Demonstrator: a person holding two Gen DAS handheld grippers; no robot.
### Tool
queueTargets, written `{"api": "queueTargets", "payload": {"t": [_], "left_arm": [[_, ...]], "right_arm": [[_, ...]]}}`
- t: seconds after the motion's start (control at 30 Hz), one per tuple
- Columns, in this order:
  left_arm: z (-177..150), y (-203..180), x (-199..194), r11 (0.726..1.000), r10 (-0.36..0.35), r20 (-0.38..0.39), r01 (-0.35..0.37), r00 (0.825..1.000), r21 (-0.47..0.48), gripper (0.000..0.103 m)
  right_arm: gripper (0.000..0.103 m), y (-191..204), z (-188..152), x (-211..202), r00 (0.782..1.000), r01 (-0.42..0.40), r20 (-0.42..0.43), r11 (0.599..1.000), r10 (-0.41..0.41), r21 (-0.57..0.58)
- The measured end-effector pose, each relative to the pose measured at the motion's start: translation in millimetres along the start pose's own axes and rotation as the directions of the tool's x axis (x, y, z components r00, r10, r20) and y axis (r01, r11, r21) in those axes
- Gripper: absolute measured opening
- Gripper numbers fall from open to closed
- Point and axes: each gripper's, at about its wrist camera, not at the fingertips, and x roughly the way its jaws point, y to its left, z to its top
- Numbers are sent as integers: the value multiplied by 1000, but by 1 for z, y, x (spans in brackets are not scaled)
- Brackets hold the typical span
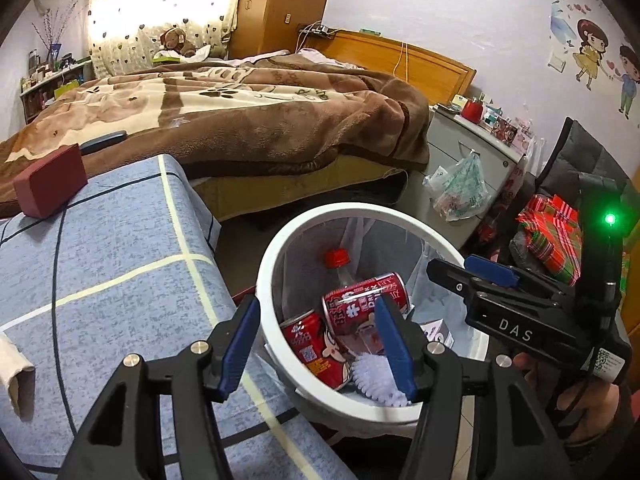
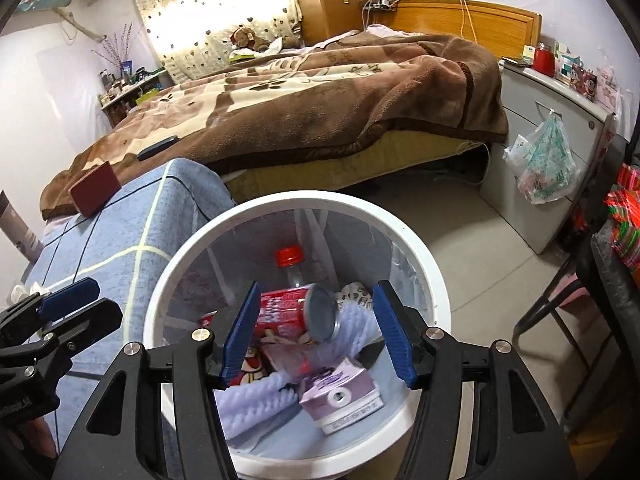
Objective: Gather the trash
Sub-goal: 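Open both tools to drop the red cans into the bin, then move both tools back over the table toward the yogurt cup and paper cup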
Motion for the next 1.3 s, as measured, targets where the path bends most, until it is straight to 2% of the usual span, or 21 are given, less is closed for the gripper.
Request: {"api": "queueTargets", "payload": {"t": [0.47, 0.67, 1.0, 1.3], "left_arm": [[-9, 30, -49, 998, 49, 77, -46, 996, -44, 62], [-17, 55, -73, 992, 108, 102, -101, 989, -78, 62], [-36, 103, -114, 968, 223, 137, -203, 965, -149, 63], [-56, 163, -154, 921, 335, 148, -290, 931, -260, 64]], "right_arm": [[60, 32, -1, -16, 998, -46, 48, 998, 48, -33], [60, 57, 0, -23, 993, -91, 72, 994, 96, -64], [60, 112, -5, -27, 979, -166, 88, 973, 182, -157], [60, 166, -9, -19, 963, -248, 43, 935, 267, -254]]}}
